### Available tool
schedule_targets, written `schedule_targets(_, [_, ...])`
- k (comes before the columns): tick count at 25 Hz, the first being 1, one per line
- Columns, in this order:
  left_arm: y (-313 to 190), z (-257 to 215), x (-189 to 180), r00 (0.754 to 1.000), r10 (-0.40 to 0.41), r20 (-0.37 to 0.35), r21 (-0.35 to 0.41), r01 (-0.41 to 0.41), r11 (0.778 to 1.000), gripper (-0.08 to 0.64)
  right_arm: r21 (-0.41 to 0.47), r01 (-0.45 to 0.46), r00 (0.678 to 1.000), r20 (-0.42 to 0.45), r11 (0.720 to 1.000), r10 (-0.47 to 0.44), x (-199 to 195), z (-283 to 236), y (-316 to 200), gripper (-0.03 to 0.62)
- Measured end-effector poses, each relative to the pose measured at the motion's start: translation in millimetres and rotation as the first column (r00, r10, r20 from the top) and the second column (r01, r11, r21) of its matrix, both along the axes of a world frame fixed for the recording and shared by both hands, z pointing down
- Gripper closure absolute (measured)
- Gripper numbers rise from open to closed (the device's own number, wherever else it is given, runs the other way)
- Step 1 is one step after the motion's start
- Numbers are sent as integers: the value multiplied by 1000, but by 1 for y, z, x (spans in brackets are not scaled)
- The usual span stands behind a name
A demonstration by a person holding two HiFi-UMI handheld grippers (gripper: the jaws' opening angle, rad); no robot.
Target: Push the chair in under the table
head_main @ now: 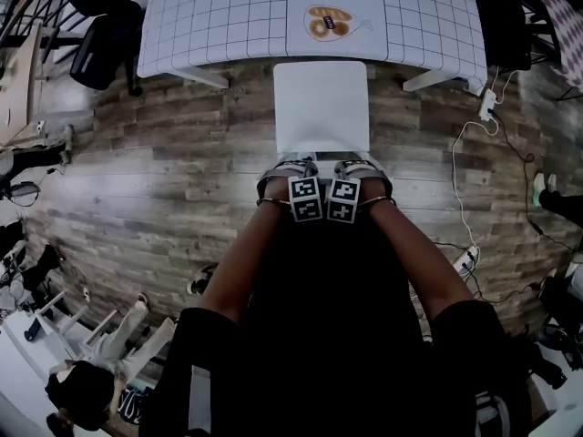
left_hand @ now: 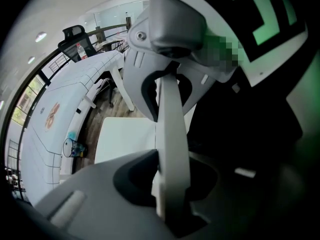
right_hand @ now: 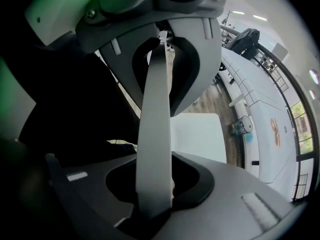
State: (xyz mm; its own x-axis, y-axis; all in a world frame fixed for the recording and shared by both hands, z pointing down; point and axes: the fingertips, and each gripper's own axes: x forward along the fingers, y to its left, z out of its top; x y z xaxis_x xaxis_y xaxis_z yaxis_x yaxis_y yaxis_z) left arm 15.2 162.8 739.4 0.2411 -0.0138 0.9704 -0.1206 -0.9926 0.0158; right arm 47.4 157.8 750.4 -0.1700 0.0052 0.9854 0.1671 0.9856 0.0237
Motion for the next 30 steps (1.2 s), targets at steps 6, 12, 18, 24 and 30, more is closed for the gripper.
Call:
schedule_targets(6, [-26, -1, -9, 1000, 1, -25, -12, -2, 1000, 476, 2, -14, 1000, 7, 1000, 14, -10, -1, -26, 483])
schedule_targets(12, [-51, -1, -19, 999, 29, -40, -15, -29, 999, 476, 14, -32, 999, 4, 999, 32, -21, -1, -52, 483])
schedule_targets(18, [-76, -2, -30, 997, 57, -44, -9, -57, 998, 477, 8, -46, 999, -21, 999, 47, -30, 0, -75, 485])
schedule_targets(24, [-94, -3, -41, 996, 74, -55, 8, -73, 997, 479, 8, -67, 997, -29, 998, 67, -40, -1, -91, 486])
schedule_targets(30, [-94, -3, -42, 996, 70, -50, -8, -71, 997, 476, 19, -64, 997, -38, 998, 64, -41, -1, -92, 491])
